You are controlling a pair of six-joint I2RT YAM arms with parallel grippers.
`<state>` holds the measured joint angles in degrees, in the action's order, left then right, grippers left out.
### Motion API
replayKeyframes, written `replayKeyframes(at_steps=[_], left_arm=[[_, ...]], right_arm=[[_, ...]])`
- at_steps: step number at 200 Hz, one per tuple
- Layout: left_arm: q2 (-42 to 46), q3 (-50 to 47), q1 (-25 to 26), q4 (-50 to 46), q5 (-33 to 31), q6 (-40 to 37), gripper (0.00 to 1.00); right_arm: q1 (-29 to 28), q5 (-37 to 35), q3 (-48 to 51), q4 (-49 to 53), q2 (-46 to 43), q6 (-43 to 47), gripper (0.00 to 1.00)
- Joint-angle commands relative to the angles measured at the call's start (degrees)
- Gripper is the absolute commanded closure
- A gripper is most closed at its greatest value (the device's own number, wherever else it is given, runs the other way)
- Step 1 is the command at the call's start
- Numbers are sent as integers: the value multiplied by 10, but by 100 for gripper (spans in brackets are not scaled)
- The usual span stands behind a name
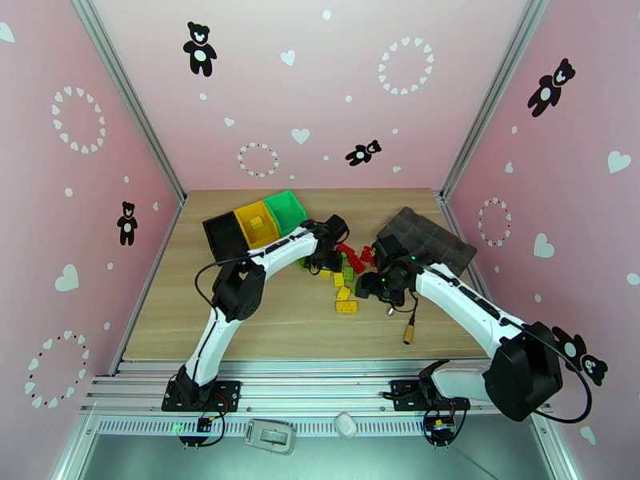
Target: Sort the legos into containers by color
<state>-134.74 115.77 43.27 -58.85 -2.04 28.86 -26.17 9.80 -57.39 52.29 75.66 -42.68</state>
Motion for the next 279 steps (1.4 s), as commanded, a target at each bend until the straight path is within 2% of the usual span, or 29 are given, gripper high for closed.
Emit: replayKeyframes(at_steps=[1, 46, 73, 105, 178, 231, 279], left_arm=[[-25, 35, 0, -36, -14, -15, 28], [-29, 48, -1, -35, -12, -8, 37], [-20, 43, -1, -35, -10, -4, 48], [8, 29, 0, -30, -15, 2, 55], [113, -77, -6, 27, 8, 41, 60], [217, -228, -70, 115, 64, 83, 62], [281, -277, -131, 130, 85, 82, 63]], right_arm=[[3, -1, -3, 22, -15, -1, 24], [6, 3, -13, 23, -4, 6, 24], [7, 9, -19, 18, 8, 10, 25], [7, 26, -26, 1, 23, 13, 27], [5, 134, -57, -118, 95, -3, 28], [-7, 223, -129, -204, 199, -31, 31], [-27, 270, -237, -224, 307, -48, 38]])
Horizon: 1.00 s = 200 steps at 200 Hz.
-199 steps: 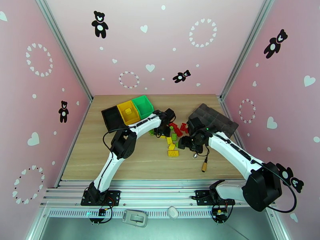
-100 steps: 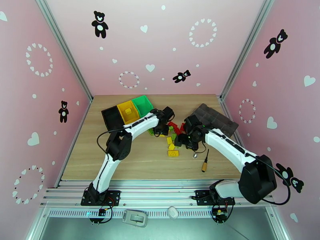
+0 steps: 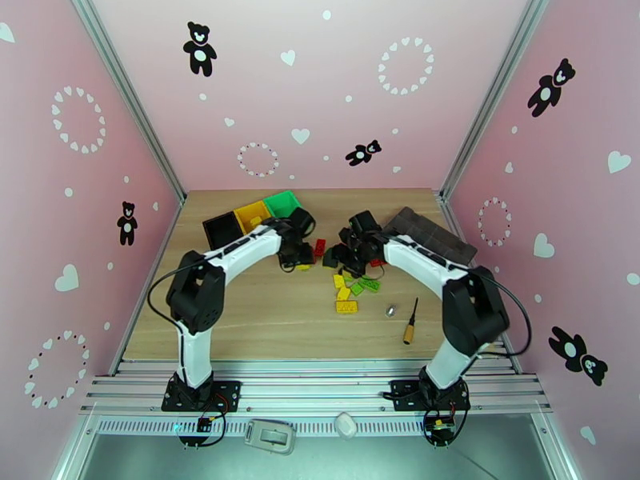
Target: Sort the legos into containers by color
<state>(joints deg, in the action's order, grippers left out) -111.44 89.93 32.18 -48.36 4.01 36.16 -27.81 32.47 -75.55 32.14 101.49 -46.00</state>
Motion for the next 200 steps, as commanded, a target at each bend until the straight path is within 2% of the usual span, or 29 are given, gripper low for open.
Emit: replayKeyframes(at_steps=[1, 45, 86, 117, 164, 183, 200], left_arm=[[49, -20, -22, 25, 24, 10, 63], [90, -40, -88, 28, 34, 11, 63], [91, -27, -163, 26, 43, 14, 63], [47, 34, -210, 1, 35, 11, 63], [-54, 179, -231, -52, 19, -11, 60], [-97, 238, -234, -76, 8, -20, 55], [-123, 275, -235, -92, 2, -24, 38]], right_arm=[[-11, 44, -57, -22, 51, -16, 38], [-35, 77, -177, -28, 143, -36, 38], [-49, 103, -281, -26, 215, -56, 38], [-49, 103, -327, -14, 242, -58, 38], [-49, 74, -336, 30, 232, -28, 36], [-48, 50, -334, 66, 217, -3, 34], [-48, 31, -321, 87, 197, 17, 33]])
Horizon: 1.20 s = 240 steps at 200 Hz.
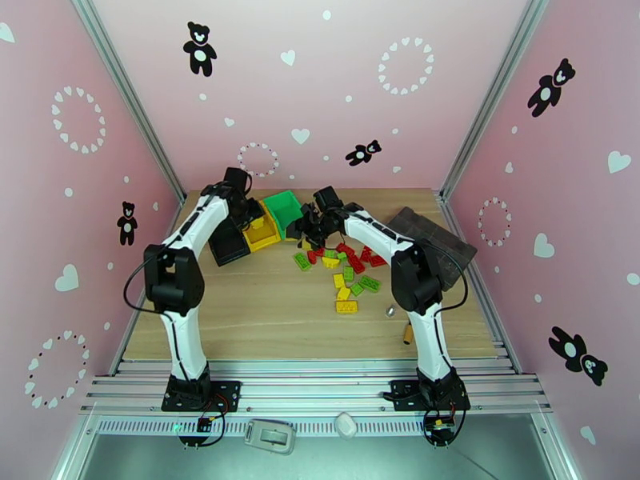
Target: Sort the legos into containers by color
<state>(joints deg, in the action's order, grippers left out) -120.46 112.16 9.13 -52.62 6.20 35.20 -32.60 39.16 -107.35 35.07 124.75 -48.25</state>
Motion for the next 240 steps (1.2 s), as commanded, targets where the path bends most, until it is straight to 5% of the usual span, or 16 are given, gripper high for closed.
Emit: replayKeyframes(at_steps=[1, 25, 93, 172, 240], left_arm=[[-34, 54, -5, -49, -20, -14, 37], [-40, 71, -5, -53, -15, -19, 27], [66, -61, 21, -8, -11, -27, 27], [194, -281, 156, 71, -24, 40, 27], [188, -332, 287, 100, -34, 110, 25]], right_arm=[[1, -37, -2, 58, -37, 39, 33], [2, -63, 35, 75, -73, 58, 31], [9, -134, 174, 87, -173, 67, 30], [10, -218, 294, 130, -260, 70, 30], [14, -266, 406, 148, -346, 56, 30]])
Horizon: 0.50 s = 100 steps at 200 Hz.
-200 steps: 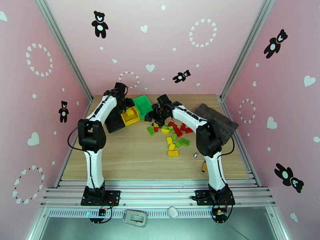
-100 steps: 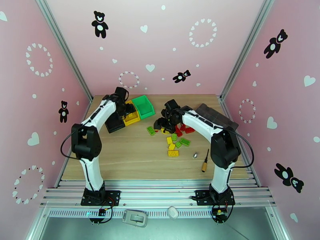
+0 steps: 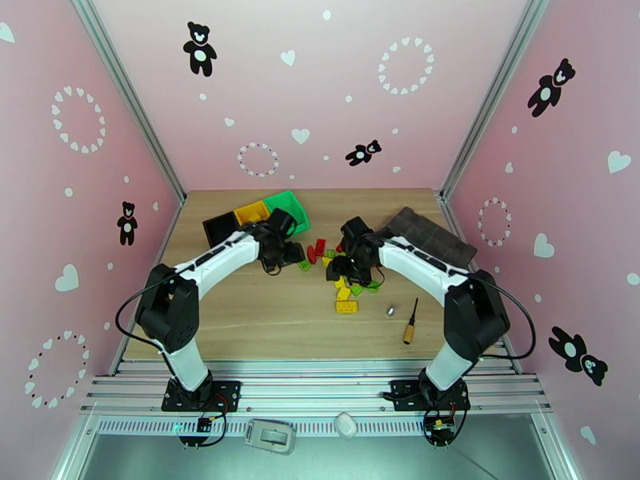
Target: Sort the legos into containers by color
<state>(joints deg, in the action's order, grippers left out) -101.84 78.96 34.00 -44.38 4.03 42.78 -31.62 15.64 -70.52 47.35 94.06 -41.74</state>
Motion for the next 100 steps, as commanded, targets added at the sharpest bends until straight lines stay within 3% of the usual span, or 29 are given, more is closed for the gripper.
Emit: replayKeyframes(at_steps=[1, 100], left_arm=[[1, 1, 41, 18, -12, 35, 25], [-126, 106, 196, -26, 0, 41, 24]], right_arm=[[5, -32, 40, 25, -40, -10, 30], [64, -57, 170, 84, -237, -12, 36]])
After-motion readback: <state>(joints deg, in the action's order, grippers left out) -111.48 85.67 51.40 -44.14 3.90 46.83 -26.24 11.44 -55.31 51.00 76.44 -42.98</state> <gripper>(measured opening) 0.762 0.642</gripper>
